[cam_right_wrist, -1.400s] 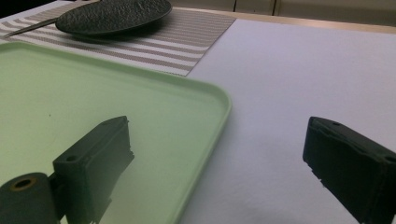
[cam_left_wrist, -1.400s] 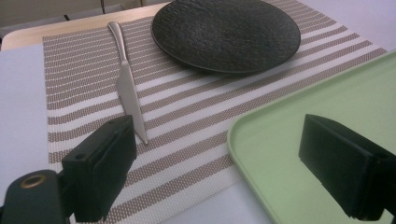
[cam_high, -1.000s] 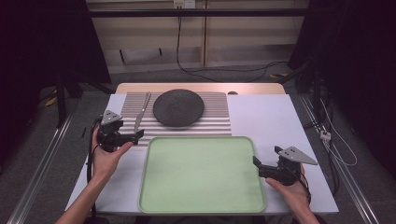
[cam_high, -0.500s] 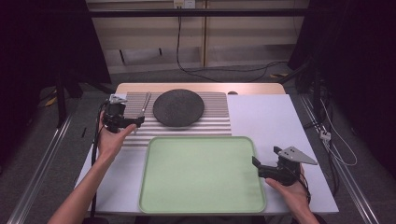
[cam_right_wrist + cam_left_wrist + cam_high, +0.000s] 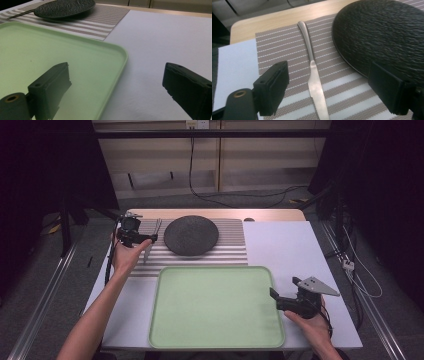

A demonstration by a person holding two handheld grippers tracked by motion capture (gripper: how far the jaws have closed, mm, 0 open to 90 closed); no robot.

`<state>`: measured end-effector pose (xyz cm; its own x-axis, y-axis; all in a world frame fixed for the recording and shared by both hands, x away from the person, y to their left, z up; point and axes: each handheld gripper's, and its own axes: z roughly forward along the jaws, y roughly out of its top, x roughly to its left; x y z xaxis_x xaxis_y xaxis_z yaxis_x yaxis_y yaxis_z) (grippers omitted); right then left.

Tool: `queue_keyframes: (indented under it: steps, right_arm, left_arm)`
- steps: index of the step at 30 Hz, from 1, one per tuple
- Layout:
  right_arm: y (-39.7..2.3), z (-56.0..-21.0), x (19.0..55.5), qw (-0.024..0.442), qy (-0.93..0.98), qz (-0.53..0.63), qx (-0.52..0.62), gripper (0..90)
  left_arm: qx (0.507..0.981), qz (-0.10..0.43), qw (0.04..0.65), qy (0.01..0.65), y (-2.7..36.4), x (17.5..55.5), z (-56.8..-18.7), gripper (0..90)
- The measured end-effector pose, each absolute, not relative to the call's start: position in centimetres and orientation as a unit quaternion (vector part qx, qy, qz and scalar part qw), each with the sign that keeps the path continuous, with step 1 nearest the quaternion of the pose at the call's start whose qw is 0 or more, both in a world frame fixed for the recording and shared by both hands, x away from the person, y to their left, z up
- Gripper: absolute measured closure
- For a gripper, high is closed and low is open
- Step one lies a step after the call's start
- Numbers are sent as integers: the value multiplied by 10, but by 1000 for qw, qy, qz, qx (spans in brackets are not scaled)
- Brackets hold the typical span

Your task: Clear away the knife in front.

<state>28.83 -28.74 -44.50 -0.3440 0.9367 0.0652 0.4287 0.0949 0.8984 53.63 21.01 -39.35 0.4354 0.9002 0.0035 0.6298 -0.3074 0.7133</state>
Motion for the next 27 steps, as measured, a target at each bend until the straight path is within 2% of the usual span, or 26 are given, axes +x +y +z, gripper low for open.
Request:
queue_keyframes:
  steps: [4, 8, 9, 12, 13, 15, 20, 25, 27]
  right_arm:
    - [-288, -446, 290, 278, 684, 451, 501, 73]
    - [-289, -447, 291, 275, 685, 451, 502, 72]
    - [-289, -447, 291, 275, 686, 451, 501, 71]
    - [-288, -447, 292, 275, 687, 452, 499, 71]
    - [-288, -447, 293, 273, 687, 451, 500, 71]
    - [-288, -448, 294, 273, 689, 449, 500, 71]
    - [-288, -448, 294, 272, 689, 447, 501, 70]
    - [-287, -448, 294, 273, 689, 444, 504, 67]
    - [-287, -448, 293, 274, 689, 444, 504, 67]
  left_arm:
    - [786, 200, 313, 494, 208, 549, -399, 185]
    - [792, 206, 296, 492, 207, 563, -404, 236]
    - [798, 194, 279, 497, 206, 573, -409, 236]
    - [796, 190, 281, 501, 206, 580, -413, 250]
    - [799, 186, 274, 502, 206, 586, -417, 340]
    - [799, 185, 268, 506, 205, 591, -419, 350]
    - [799, 183, 257, 511, 205, 601, -421, 439]
    - [804, 174, 250, 511, 200, 614, -425, 455]
    - [803, 174, 249, 513, 198, 617, -427, 498]
